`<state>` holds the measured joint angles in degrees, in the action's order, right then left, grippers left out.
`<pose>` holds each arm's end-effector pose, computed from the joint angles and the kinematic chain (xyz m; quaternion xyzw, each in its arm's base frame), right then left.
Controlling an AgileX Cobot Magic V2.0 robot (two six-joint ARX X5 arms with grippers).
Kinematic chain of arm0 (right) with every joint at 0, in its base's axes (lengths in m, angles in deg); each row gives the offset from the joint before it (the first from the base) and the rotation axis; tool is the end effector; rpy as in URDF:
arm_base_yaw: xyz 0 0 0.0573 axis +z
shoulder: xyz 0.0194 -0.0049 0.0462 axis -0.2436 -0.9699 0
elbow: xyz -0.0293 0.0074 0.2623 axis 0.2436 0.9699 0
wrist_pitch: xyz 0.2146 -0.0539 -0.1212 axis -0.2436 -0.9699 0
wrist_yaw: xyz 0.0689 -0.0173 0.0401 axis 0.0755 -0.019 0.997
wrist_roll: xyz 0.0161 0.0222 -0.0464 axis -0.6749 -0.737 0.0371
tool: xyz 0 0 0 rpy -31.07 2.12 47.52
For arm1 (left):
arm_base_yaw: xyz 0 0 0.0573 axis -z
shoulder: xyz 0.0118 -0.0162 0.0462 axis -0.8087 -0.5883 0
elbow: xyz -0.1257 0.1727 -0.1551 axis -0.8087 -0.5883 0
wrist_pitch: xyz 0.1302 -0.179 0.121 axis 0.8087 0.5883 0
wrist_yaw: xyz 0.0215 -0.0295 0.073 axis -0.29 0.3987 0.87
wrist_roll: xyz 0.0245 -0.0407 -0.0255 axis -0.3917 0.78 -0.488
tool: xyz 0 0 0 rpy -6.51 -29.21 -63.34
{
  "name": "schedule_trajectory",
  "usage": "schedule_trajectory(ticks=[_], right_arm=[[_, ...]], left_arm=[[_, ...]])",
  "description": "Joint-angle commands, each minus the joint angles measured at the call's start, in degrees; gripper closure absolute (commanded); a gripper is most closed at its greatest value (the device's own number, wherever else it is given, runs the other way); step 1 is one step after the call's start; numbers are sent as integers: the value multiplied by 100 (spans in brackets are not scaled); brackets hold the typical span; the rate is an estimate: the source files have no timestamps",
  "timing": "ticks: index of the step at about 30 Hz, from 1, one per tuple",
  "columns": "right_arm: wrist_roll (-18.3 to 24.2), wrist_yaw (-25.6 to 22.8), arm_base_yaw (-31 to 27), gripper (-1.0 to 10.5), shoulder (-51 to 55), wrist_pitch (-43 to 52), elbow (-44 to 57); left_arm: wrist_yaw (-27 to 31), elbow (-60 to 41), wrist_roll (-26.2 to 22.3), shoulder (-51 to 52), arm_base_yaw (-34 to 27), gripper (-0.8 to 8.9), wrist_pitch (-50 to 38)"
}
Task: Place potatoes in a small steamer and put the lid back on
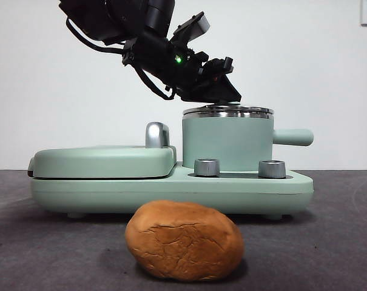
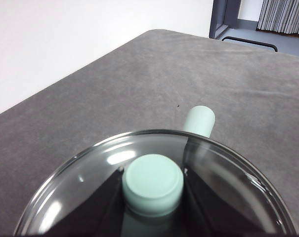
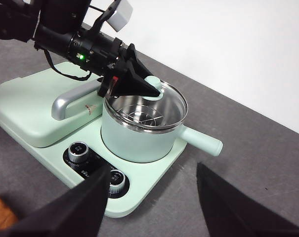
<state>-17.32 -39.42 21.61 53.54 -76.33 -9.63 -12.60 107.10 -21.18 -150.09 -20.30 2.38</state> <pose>0.0870 0.0225 0.3492 -0.1275 0.1113 0.2731 0.9470 0.3800 -0.2655 0.2562 0.0927 0.0966 -0.4633 0.8760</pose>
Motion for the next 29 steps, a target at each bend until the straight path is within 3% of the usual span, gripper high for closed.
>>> schedule_trajectory(ticks=[1,12,29], right_arm=[[-83,-9,24,670,-35,57,-85],[-83,-4,24,670,-35,57,-85],[-245,0,581,670,-39,55,-85]], left_arm=[[44,302,15,0,26,799,-223],[46,363,7,898,-39,799,120],[44,358,70,3195,-533,799,2470]])
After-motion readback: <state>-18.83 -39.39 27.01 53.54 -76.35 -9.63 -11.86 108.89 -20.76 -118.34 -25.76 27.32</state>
